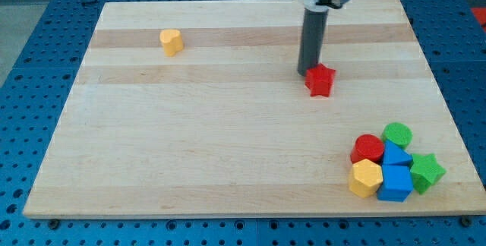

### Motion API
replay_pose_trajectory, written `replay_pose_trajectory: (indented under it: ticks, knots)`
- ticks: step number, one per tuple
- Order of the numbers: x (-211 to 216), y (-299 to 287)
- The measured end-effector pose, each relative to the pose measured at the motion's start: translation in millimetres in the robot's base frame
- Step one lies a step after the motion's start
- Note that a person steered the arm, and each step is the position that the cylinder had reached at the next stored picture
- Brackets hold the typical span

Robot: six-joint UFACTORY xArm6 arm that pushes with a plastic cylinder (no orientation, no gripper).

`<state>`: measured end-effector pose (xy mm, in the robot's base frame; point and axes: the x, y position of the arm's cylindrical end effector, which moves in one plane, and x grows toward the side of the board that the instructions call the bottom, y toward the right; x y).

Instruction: Move red star above green circle

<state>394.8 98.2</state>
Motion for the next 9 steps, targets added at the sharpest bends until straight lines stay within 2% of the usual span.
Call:
replay_pose_trajectory:
  ticks: [2, 4, 8, 9]
  knots:
    - [39, 44]
    - [16, 63]
    - [48, 99]
    - [23, 95]
